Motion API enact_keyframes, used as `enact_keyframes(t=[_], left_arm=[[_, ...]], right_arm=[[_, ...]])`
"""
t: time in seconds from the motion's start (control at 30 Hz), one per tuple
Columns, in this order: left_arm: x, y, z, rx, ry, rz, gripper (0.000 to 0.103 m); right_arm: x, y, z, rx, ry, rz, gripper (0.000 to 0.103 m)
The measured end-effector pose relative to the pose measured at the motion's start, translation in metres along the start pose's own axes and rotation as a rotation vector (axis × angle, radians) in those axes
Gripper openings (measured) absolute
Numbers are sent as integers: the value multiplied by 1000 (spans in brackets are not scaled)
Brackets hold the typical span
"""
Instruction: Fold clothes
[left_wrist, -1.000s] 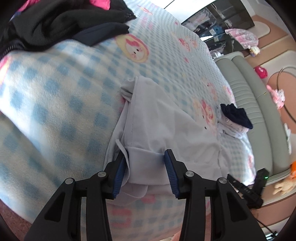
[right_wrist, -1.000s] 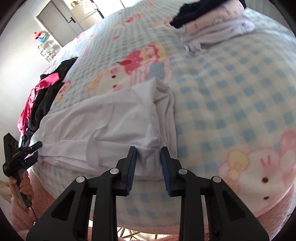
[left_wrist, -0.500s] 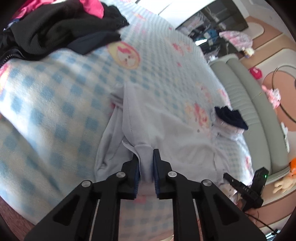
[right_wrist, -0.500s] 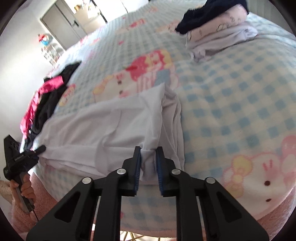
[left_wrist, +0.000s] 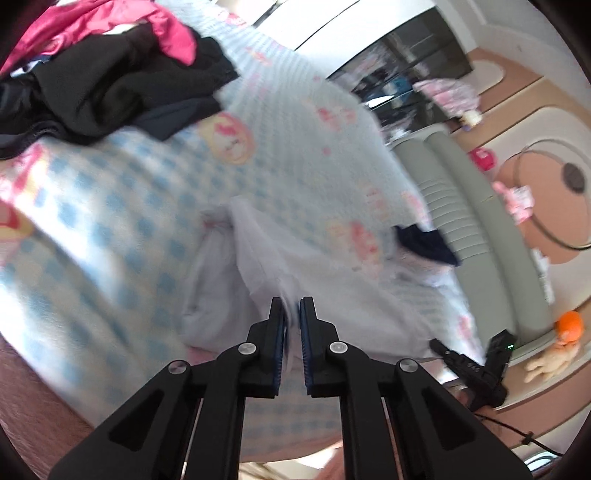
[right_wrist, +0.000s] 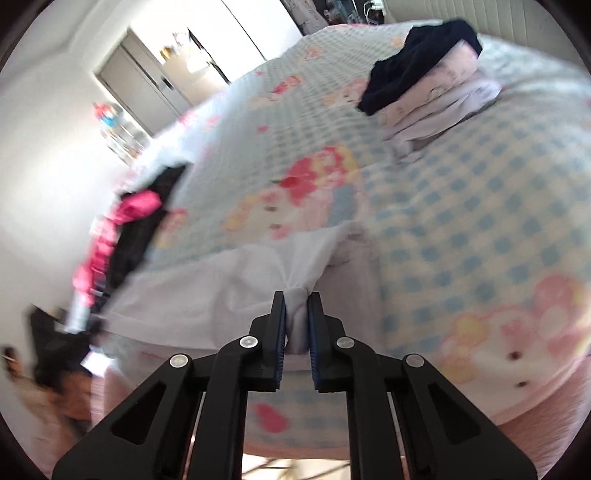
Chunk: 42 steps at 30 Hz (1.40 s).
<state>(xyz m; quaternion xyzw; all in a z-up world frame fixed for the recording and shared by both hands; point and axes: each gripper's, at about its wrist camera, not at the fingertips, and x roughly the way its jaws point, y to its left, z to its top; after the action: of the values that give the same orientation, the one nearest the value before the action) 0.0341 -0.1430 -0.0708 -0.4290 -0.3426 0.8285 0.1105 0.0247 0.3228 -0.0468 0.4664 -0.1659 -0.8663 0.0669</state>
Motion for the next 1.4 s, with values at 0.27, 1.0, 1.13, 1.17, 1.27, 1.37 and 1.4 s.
enact_keyframes(t=[0.27, 1.0, 1.13, 1.17, 1.27, 1.37, 1.4], left_arm=[[18, 30, 0, -113, 56, -30, 14], [64, -7, -9, 234, 189, 315, 9], [58, -10, -5, 229, 193, 299, 9], [54, -18, -4, 252, 180, 317, 9], [42, -43, 5, 335, 123, 332, 10], [44, -63, 30, 367, 43, 270, 39], [50, -66, 36, 363, 26, 262, 46]], right_arm=[[49, -15, -9, 35, 155, -77, 16], [62, 33, -16, -124, 153, -151, 40], [64, 24, -20, -84, 173, -129, 40], [60, 26, -19, -101, 173, -130, 40], [40, 34, -12, -168, 137, -104, 40], [21, 31, 7, -188, 68, -100, 40], [21, 28, 16, -186, 52, -125, 40]])
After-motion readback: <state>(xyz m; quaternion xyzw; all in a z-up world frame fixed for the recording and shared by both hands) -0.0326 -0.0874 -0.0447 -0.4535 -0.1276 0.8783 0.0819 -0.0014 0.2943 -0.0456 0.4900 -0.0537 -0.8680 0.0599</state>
